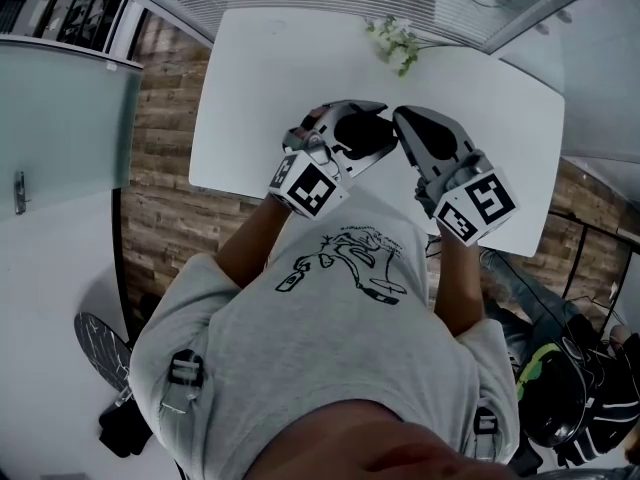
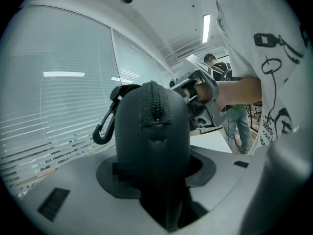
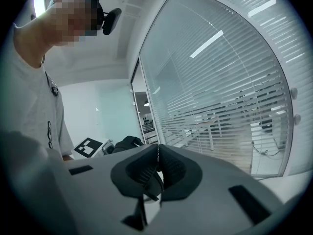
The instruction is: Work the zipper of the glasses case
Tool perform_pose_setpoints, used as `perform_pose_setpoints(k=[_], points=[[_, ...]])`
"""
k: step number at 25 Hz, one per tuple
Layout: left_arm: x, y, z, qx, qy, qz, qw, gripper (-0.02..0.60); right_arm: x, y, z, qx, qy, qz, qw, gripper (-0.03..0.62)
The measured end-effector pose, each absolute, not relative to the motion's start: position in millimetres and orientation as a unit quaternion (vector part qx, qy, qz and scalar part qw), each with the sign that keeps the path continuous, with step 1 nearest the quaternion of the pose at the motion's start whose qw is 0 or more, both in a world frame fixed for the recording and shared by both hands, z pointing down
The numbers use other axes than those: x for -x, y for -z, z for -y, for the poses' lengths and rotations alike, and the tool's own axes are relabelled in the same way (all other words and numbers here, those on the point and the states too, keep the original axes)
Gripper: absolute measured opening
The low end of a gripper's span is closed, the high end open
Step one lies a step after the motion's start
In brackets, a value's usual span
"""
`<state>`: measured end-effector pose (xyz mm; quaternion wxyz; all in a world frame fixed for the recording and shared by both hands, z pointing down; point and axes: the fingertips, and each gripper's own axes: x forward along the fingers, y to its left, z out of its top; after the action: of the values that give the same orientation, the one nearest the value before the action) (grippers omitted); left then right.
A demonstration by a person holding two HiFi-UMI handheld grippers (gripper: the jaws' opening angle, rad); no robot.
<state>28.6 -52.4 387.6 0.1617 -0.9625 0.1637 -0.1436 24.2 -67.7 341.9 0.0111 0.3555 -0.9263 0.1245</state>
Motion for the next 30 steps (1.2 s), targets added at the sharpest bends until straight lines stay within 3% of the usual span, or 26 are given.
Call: perform_pose_setpoints(k=[30], points=[[-42, -357, 51, 0.979, 0.041, -0.112, 0.164, 0.229, -35, -354, 80, -0.295, -0.181, 0.938, -0.015, 0.009]])
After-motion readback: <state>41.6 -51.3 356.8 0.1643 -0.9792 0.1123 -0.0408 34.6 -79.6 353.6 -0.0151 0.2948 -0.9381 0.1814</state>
